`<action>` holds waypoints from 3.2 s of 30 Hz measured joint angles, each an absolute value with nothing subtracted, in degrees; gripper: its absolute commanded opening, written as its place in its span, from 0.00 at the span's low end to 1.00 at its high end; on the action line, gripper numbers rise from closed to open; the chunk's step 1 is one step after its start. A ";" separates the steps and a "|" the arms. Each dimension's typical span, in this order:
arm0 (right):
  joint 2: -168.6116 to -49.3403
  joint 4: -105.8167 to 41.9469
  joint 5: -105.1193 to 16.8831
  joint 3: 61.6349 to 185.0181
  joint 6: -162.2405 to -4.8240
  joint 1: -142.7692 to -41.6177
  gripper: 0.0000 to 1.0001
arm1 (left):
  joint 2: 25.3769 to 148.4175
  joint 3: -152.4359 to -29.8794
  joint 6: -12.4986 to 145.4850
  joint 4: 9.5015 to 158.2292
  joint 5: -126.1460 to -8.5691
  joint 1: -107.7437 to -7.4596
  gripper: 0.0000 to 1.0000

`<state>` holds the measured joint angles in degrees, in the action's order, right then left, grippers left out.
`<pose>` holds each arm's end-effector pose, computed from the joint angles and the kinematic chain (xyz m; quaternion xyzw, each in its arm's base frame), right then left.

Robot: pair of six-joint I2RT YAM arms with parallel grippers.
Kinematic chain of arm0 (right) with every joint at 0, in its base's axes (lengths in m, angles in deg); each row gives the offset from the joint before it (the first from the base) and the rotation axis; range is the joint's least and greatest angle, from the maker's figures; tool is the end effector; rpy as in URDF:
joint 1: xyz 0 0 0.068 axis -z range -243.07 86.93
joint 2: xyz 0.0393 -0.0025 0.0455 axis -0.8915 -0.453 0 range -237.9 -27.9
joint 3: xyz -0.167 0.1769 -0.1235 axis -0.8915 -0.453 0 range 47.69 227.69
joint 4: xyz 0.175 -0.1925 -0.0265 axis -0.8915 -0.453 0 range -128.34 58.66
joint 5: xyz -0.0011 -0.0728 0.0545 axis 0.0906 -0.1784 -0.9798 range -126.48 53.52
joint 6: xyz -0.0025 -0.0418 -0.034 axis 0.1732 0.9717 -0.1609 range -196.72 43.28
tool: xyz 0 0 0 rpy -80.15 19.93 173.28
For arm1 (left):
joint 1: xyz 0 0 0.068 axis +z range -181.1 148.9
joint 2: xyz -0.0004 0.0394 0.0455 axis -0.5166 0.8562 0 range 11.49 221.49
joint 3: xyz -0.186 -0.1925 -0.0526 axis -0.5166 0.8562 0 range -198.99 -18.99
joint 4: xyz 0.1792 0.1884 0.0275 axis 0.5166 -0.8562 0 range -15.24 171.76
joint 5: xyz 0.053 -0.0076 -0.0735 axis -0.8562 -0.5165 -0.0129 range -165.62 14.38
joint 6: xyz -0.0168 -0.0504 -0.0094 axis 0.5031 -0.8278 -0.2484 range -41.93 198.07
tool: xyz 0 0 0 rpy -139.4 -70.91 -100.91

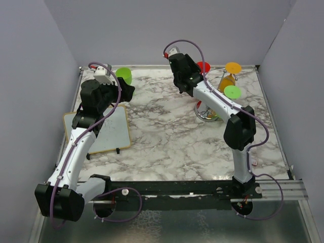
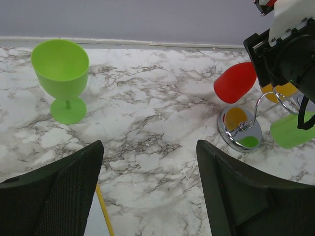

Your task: Take the wine glass off the wine glass rack

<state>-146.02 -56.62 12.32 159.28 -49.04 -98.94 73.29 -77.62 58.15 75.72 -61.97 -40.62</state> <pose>0.4027 0.2582 0.3267 -0.2483 0.7823 -0.3284 0.4674 0.2456 -0.0496 0.3751 0.0082 0.7601 -0.2510 0.5993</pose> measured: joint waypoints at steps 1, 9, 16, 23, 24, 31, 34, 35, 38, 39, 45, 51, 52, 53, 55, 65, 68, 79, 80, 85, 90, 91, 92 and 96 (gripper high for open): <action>-146.15 -56.60 12.34 159.28 -48.99 -98.94 0.47 | 73.29 -77.62 58.15 75.72 -61.95 -40.62 0.79; -146.31 -53.82 12.58 159.17 -47.51 -98.33 0.41 | 73.29 -77.62 58.28 75.72 -61.95 -40.62 0.79; -146.31 -52.64 12.78 159.17 -46.41 -98.20 0.40 | 73.29 -77.62 58.30 75.72 -61.97 -40.62 0.79; -146.31 -52.29 12.82 159.17 -46.26 -97.92 0.37 | 73.29 -77.62 58.30 75.72 -61.97 -40.62 0.79; -146.31 -52.29 12.82 159.17 -46.26 -97.85 0.37 | 73.29 -77.62 58.33 75.72 -61.97 -40.62 0.79; -146.33 -52.29 12.80 159.17 -46.24 -97.44 0.30 | 73.29 -77.62 58.33 75.72 -61.97 -40.62 0.79; -146.33 -52.29 12.82 159.17 -46.28 -97.44 0.28 | 73.29 -77.62 58.33 75.72 -61.99 -40.62 0.79; -146.37 -52.31 12.82 159.17 -46.28 -97.44 0.26 | 73.29 -77.62 58.33 75.72 -61.99 -40.62 0.79; -146.41 -52.33 12.80 159.17 -46.30 -97.44 0.21 | 73.29 -77.62 58.33 75.72 -61.99 -40.62 0.79; -146.44 -52.35 12.80 159.17 -46.33 -97.44 0.20 | 73.29 -77.62 58.33 75.72 -61.99 -40.62 0.79; -146.44 -52.53 12.80 159.17 -46.37 -97.44 0.15 | 73.29 -77.62 58.35 75.72 -61.99 -40.62 0.79; -146.44 -52.97 12.78 159.17 -46.41 -97.44 0.08 | 73.29 -77.62 58.35 75.70 -61.99 -40.62 0.79; -146.44 -53.03 12.76 159.17 -46.41 -97.44 0.07 | 73.29 -77.62 58.35 75.72 -61.99 -40.62 0.79; -146.44 -53.16 12.76 159.17 -46.43 -97.44 0.05 | 73.29 -77.62 58.35 75.72 -61.99 -40.62 0.79; -146.44 -53.36 12.71 159.17 -46.41 -97.44 0.04 | 73.29 -77.62 58.35 75.72 -61.99 -40.62 0.79; -146.44 -53.62 12.71 159.17 -46.28 -97.44 0.15 | 73.29 -77.62 58.35 75.72 -61.99 -40.62 0.79; -146.44 -53.60 12.73 159.15 -46.04 -97.44 0.20 | 73.29 -77.62 58.33 75.70 -61.99 -40.62 0.79; -146.44 -53.43 12.78 158.50 -45.89 -97.44 0.32 | 73.29 -77.62 58.33 75.70 -61.99 -40.62 0.79; -146.44 -53.29 12.78 158.43 -45.87 -97.44 0.32 | 73.29 -77.62 58.35 75.70 -61.99 -40.62 0.79; -146.44 -52.66 12.78 158.23 -45.43 -97.07 0.32 | 73.29 -77.62 58.33 75.70 -61.99 -40.62 0.79; -146.44 -52.22 12.80 158.19 -44.95 -96.69 0.30 | 73.29 -77.62 58.35 75.70 -61.99 -40.62 0.79; -146.44 -52.18 12.80 158.19 -44.90 -96.67 0.30 | 73.29 -77.62 58.33 75.70 -61.99 -40.62 0.79; -146.44 -52.14 12.80 158.19 -44.88 -96.67 0.29 | 73.29 -77.62 58.35 75.70 -61.99 -40.62 0.79; -146.44 -52.01 12.80 158.17 -44.84 -96.43 0.24 | 73.29 -77.62 58.33 75.70 -61.99 -40.62 0.79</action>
